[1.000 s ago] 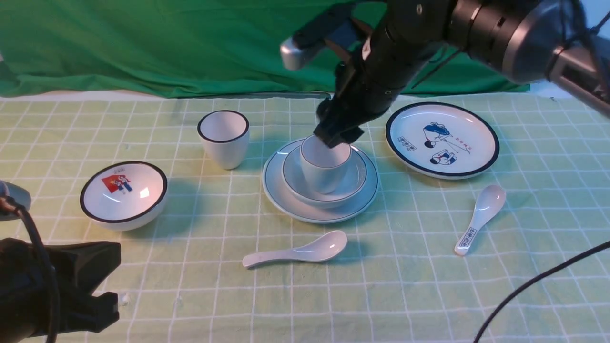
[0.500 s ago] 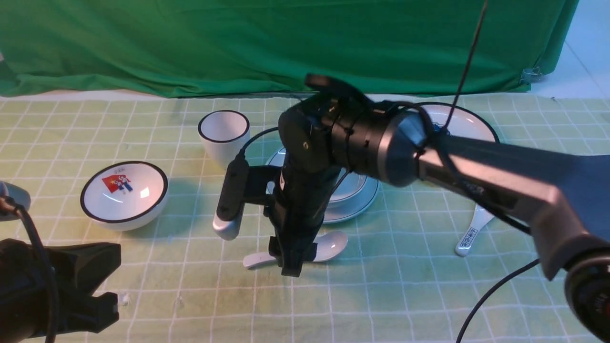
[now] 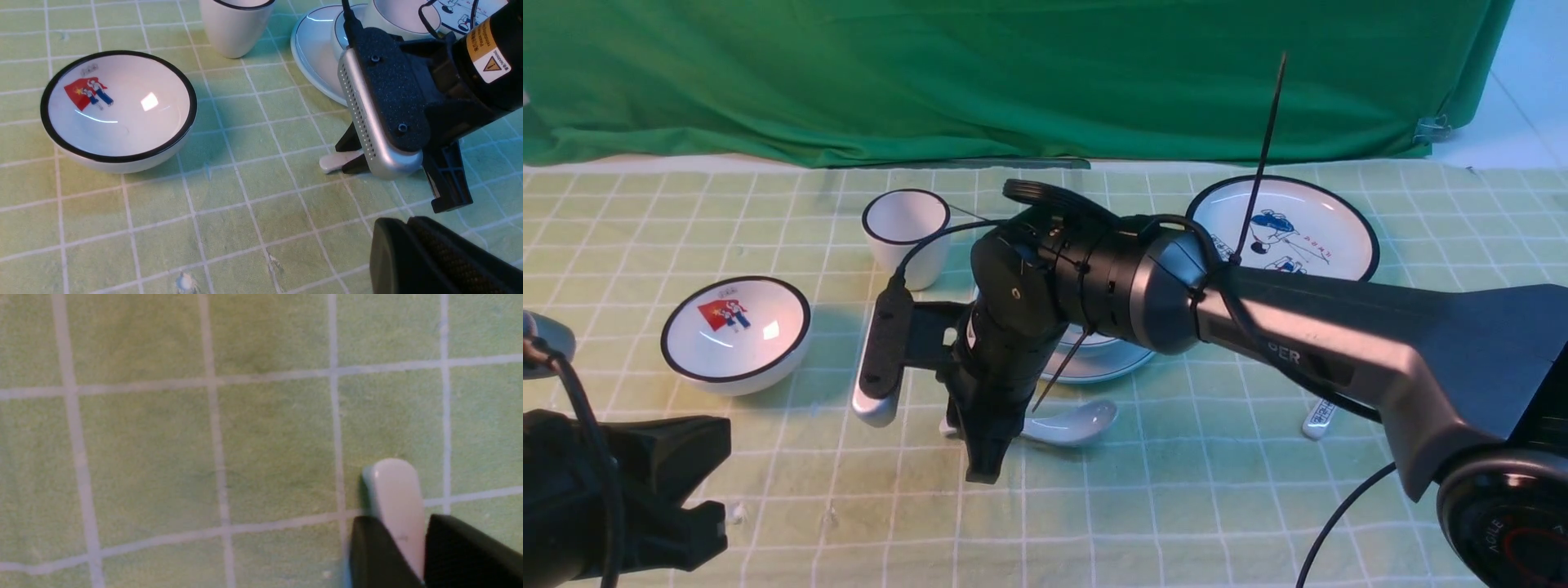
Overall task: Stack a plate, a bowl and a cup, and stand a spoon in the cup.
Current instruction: Use the right arm to grab a blue soup spoon, then use the right arm to put the blue soup spoon into the blue teacup in the middle
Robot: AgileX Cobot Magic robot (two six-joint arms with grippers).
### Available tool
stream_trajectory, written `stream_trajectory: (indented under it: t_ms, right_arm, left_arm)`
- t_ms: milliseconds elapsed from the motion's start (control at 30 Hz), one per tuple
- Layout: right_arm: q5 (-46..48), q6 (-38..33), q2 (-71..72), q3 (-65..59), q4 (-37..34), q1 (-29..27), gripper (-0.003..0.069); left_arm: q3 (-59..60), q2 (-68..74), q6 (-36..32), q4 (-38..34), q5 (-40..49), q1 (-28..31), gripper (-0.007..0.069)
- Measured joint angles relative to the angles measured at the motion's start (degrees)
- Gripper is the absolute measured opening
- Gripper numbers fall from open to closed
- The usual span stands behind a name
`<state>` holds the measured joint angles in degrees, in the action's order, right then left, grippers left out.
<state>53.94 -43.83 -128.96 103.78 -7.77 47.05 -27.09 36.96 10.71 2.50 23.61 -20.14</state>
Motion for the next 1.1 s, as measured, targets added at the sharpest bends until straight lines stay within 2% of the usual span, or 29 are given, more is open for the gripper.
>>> stream_trajectory:
  t_ms: [133, 200, 300, 400, 467, 533, 700, 833, 967, 1100]
  right_arm:
    - [-0.31, 1.6, 0.0, 0.0, -0.04, 0.0, 0.0169]
    - [-0.16, 4.86, 0.0, 0.2, -0.52, 0.0, 0.0169]
    - [-0.02, 7.93, 0.98, 0.55, -7.17, -0.13, 0.0169]
    - [-0.22, 7.55, 3.84, 0.55, -13.53, -0.32, 0.0169]
    - [-3.55, 7.31, 8.24, -0.22, -16.04, -0.32, 0.0169]
    - [-10.72, 6.06, 13.04, -3.43, -16.91, -0.56, 0.0169]
    - [-44.1, 4.31, 25.16, -17.5, -19.18, -2.72, 0.0169]
    - [-63.14, 6.34, 26.02, -24.65, -19.71, -4.81, 0.0169]
    - [-71.38, 12.44, 21.98, -26.1, -19.87, -6.81, 0.0169]
    - [-75.95, 26.66, 17.58, -26.3, -19.93, -9.64, 0.0169]
  left_arm:
    - [0.0, 0.0, 0.0, 0.0, 0.0, 0.0, 0.002]
    - [0.0, 0.0, 0.0, -0.05, 0.0, 0.0, 0.002]
    - [0.0, 0.0, 0.0, -0.05, 0.0, 0.0, 0.002]
    - [0.0, 0.0, 0.0, -0.11, 0.0, 0.0, 0.002]
    - [0.0, 0.0, 0.0, -0.17, 0.0, 0.0, 0.002]
    - [0.0, 0.0, 0.0, -0.17, 0.0, 0.0, 0.002]
    - [0.0, 0.0, 0.0, -0.17, 0.0, 0.0, 0.002]
    - [0.0, 0.0, 0.0, -0.17, 0.0, 0.0, 0.002]
    - [0.0, 0.0, 0.0, -0.17, 0.0, 0.0, 0.002]
    - [0.0, 0.0, 0.0, -0.17, 0.0, 0.0, 0.002]
